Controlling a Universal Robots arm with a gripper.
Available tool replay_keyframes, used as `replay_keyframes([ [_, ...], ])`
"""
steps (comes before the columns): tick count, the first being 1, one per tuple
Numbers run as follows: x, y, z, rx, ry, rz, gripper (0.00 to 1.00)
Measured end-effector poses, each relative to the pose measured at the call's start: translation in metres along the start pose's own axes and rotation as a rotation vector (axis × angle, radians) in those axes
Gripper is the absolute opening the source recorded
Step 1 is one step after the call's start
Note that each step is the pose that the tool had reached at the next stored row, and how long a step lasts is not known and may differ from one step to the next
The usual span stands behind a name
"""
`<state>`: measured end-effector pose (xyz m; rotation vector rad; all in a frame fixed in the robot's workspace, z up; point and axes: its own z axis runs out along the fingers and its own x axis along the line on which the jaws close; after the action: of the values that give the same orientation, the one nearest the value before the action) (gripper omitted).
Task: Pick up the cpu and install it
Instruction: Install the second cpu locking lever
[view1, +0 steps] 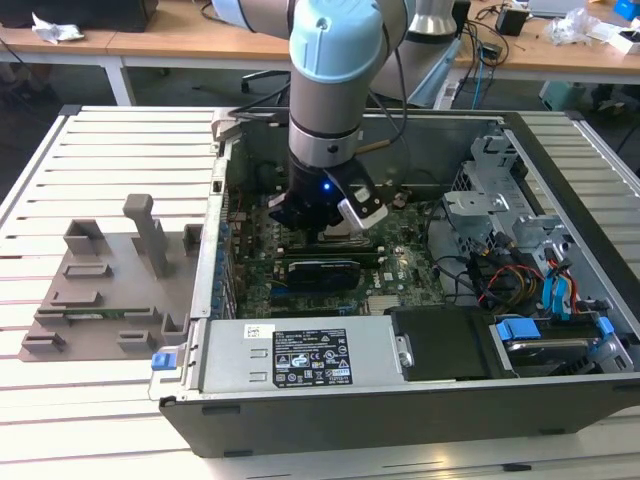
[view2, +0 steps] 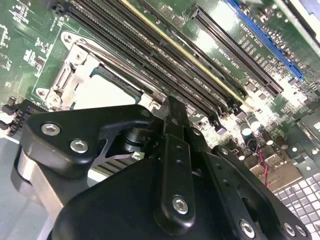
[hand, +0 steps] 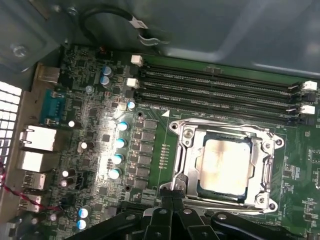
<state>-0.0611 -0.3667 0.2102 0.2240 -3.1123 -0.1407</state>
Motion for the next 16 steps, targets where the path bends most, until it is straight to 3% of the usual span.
replay_keyframes([
  [2,-0.0024,0.0015,0.0002,0.0085,0.0019,0.000,0.11],
  [4,-0.0074,0.0042,0.0003,0.0235,0.0061,0.000,0.11],
  [7,-0.0119,0.0069,0.0005,0.0362,0.0100,0.001,0.11],
  [9,-0.0171,0.0108,0.0008,0.0555,0.0155,0.001,0.11],
  [12,-0.0215,0.0154,0.0012,0.0745,0.0200,0.001,0.11],
  [13,-0.0248,0.0198,0.0015,0.0868,0.0231,0.002,0.11],
  [16,-0.0302,0.0288,0.0022,0.1111,0.0280,0.003,0.11],
])
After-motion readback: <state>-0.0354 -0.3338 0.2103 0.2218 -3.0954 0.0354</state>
